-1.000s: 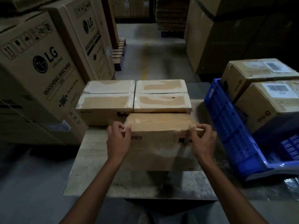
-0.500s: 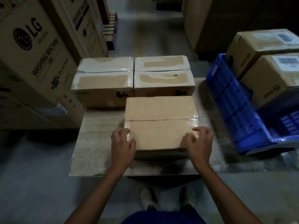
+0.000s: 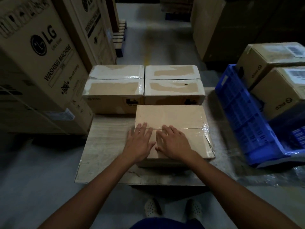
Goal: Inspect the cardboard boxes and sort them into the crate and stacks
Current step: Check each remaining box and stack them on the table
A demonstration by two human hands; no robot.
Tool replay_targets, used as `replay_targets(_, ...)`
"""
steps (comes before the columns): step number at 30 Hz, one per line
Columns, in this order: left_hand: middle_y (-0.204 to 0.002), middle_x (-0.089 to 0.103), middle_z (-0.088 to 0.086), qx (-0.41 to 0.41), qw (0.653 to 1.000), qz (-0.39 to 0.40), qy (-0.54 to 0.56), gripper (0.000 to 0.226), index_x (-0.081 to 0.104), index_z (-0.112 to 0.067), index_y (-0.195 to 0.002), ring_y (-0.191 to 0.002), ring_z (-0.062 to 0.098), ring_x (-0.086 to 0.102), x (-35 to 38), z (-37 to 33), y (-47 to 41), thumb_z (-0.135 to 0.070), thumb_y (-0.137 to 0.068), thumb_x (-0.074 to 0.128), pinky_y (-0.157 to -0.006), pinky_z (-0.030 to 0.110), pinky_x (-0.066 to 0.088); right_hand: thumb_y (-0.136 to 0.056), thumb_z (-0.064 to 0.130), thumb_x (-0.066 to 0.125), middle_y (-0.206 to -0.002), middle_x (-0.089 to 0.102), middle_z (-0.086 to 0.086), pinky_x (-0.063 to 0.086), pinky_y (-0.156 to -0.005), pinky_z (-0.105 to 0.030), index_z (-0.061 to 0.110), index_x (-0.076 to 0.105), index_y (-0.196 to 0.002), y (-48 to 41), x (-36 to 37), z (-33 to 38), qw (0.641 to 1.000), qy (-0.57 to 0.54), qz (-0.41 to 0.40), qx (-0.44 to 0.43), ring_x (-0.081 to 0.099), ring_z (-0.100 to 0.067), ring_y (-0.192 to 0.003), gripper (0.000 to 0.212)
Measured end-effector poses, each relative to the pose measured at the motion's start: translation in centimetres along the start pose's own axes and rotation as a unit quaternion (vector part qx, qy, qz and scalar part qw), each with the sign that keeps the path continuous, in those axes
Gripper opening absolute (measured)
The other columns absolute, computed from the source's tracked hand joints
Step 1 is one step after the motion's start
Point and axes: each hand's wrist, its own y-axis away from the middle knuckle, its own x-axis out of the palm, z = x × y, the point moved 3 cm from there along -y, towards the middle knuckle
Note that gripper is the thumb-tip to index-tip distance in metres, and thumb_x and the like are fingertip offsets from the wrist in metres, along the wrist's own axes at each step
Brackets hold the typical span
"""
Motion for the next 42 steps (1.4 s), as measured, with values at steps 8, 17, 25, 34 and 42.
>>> replay_targets(8,-0.165,0.009,0.012,0.066,0.996,0.017,-0.054,0.076,0.022,-0.024,-0.153,-0.151,0.033,0.010,-2.3,0.7,-2.3,-0.066,-0.093,0.041,-0.118,0.061,0.017,-0.076,0.055,0.079,-0.143,0.044,-0.007,0.049,-0.095,-0.045,0.027,0.043,-0.144,-2.6,-3.6,0.3,0.998,0.015,0.062,0.005,0.043,-0.029,-0.127,0.081)
replay_targets(17,-0.165,-0.021,0.008,0.071,0.995,0.075,-0.001,0.126,-0.009,-0.025,-0.158,-0.152,0.031,-0.016,-2.1,-0.1,-4.4,-0.075,-0.071,0.067,-0.121,0.053,0.000,-0.073,0.037,0.088,-0.170,-0.009,-0.005,0.022,-0.120,-0.063,0.031,0.000,-0.162,-3.6,-3.2,-2.0,0.982,-0.002,0.186,0.003,-0.007,-0.037,-0.155,0.125)
replay_targets(25,-0.159,-0.036,0.005,0.039,0.986,0.159,0.009,0.143,-0.018,-0.029,-0.156,-0.147,0.033,-0.029,-2.2,-3.4,-7.7,-0.065,-0.062,0.082,-0.118,0.063,-0.002,-0.070,0.045,0.089,-0.169,-0.017,-0.003,0.014,-0.116,-0.071,0.034,-0.002,-0.161,-3.1,-3.4,-5.8,0.983,-0.025,0.175,0.054,-0.014,-0.036,-0.154,0.129)
replay_targets(34,-0.159,-0.035,0.009,0.058,0.989,0.133,0.027,0.143,-0.018,-0.028,-0.156,-0.148,0.031,-0.027,-1.6,-8.3,-9.7,-0.071,-0.061,0.080,-0.118,0.060,-0.002,-0.063,0.049,0.090,-0.165,-0.027,-0.008,0.007,-0.118,-0.068,0.037,-0.010,-0.159,-2.0,-4.0,-11.9,0.974,-0.079,0.168,0.131,-0.023,-0.034,-0.152,0.139)
replay_targets(42,-0.163,-0.025,0.008,0.007,0.999,0.017,0.038,0.118,-0.003,-0.033,-0.159,-0.150,0.033,-0.022,-0.8,-6.7,-7.6,-0.085,-0.071,0.056,-0.120,0.060,-0.002,-0.079,0.073,0.065,-0.165,-0.027,-0.008,0.005,-0.121,-0.060,0.035,-0.006,-0.160,1.7,-0.9,-13.4,0.984,-0.125,0.067,0.103,-0.024,-0.031,-0.152,0.115)
